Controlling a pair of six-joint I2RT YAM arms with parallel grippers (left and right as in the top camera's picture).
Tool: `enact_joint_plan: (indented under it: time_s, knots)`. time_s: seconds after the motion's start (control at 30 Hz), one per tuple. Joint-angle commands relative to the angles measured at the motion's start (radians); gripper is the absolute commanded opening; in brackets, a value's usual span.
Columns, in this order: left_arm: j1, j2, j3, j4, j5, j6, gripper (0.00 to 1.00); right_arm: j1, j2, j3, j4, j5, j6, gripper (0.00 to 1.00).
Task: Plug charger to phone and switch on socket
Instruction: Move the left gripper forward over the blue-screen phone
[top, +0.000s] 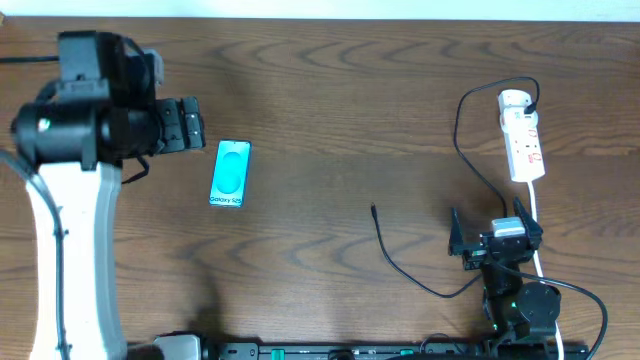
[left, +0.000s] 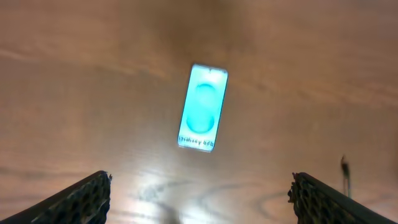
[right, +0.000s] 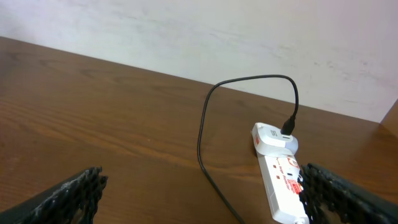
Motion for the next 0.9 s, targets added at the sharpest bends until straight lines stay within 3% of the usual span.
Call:
enact_joint_plan:
  time_s: [0.0, 0.27, 0.3, 0.33, 0.37, 0.4, 0.43, 0.47, 0.5, 0.63, 0.87]
  knots:
    - [0.004, 0.083, 0.021, -0.026, 0.009, 0.025, 0.93, -0.004, -0.005, -0.003, -0.002, 0.004, 0.015, 0.99]
    - [0.004, 0.177, 0.021, -0.010, 0.038, -0.020, 0.92, -0.004, -0.005, -0.003, -0.002, 0.004, 0.015, 0.99]
    - [0.004, 0.179, 0.019, -0.007, 0.041, -0.021, 0.84, -0.004, -0.005, -0.003, -0.002, 0.004, 0.015, 0.99]
    - [0.004, 0.179, 0.016, -0.001, 0.043, -0.021, 0.67, -0.004, -0.005, -0.003, -0.002, 0.004, 0.015, 0.99]
    - [0.004, 0.179, 0.013, 0.003, 0.043, -0.021, 0.57, -0.004, -0.005, -0.003, -0.002, 0.004, 0.015, 0.99]
    - [0.004, 0.179, 0.010, 0.007, 0.044, -0.021, 0.57, -0.004, -0.005, -0.003, -0.002, 0.004, 0.015, 0.99]
    - [0.004, 0.179, 0.007, 0.012, 0.046, -0.021, 0.61, -0.004, -0.005, -0.003, -0.002, 0.004, 0.015, 0.99]
    - [0.004, 0.179, 0.004, 0.016, 0.047, -0.021, 0.75, -0.004, -0.005, -0.003, -0.002, 0.004, 0.015, 0.99]
    - [0.002, 0.180, 0.000, 0.021, 0.047, -0.021, 0.99, -0.004, -0.005, -0.003, -0.002, 0.004, 0.015, 0.99]
    - [0.000, 0.180, -0.032, 0.035, 0.047, -0.021, 0.98, -0.004, -0.005, -0.003, -0.002, 0.004, 0.015, 0.99]
    - [-0.024, 0.180, -0.220, 0.190, 0.046, -0.021, 0.98, -0.004, -0.005, -0.003, -0.002, 0.004, 0.015, 0.99]
